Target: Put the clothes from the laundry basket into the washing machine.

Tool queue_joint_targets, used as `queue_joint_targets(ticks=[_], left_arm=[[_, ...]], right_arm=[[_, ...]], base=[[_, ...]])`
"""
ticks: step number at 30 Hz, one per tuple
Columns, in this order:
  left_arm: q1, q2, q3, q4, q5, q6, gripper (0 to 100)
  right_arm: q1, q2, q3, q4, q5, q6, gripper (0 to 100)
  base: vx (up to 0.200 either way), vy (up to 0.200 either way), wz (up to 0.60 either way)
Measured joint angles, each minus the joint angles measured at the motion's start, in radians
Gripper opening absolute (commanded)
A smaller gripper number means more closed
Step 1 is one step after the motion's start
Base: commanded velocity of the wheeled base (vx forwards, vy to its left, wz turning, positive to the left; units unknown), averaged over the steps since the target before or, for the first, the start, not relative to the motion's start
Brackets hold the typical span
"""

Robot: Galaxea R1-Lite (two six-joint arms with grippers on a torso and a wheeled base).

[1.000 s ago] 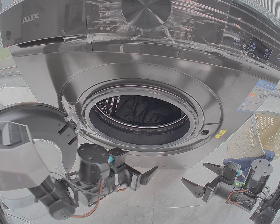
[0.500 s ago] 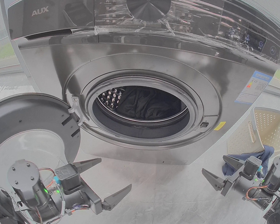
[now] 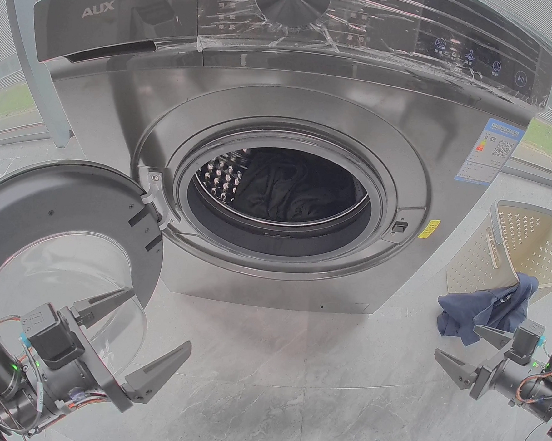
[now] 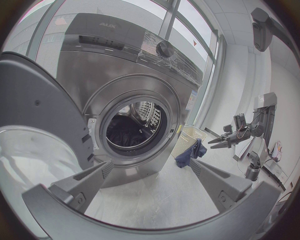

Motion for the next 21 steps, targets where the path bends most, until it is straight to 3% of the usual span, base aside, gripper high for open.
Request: queue_joint_targets(ticks=[6,9,13,21], left_arm=[[0.037,-0.153,0.007,0.173,-0.005,-0.001,100],[0.055,-0.228,0.008,0.263,-0.006,-0.006,100],[0.088,-0.367,0.008,0.419,-0.007,-0.018,100],[0.169,-0.653,0.008,0.694,-0.016,-0.052,100]], right_arm=[[-0.008,-0.232,0.000,0.225,-0.023,-0.003,100],[-0.010,-0.353,0.000,0.328,-0.040,-0.005,100],[-0.019,-0.518,0.000,0.453,-0.060,-0.006,100],[-0.066,-0.760,0.000,0.610,-0.076,-0.007,100]], base=[[0.000,0.000,0.00],[-0.200,0.000,0.00],[0.000,0.000,0.00],[-0.075,0.000,0.00]])
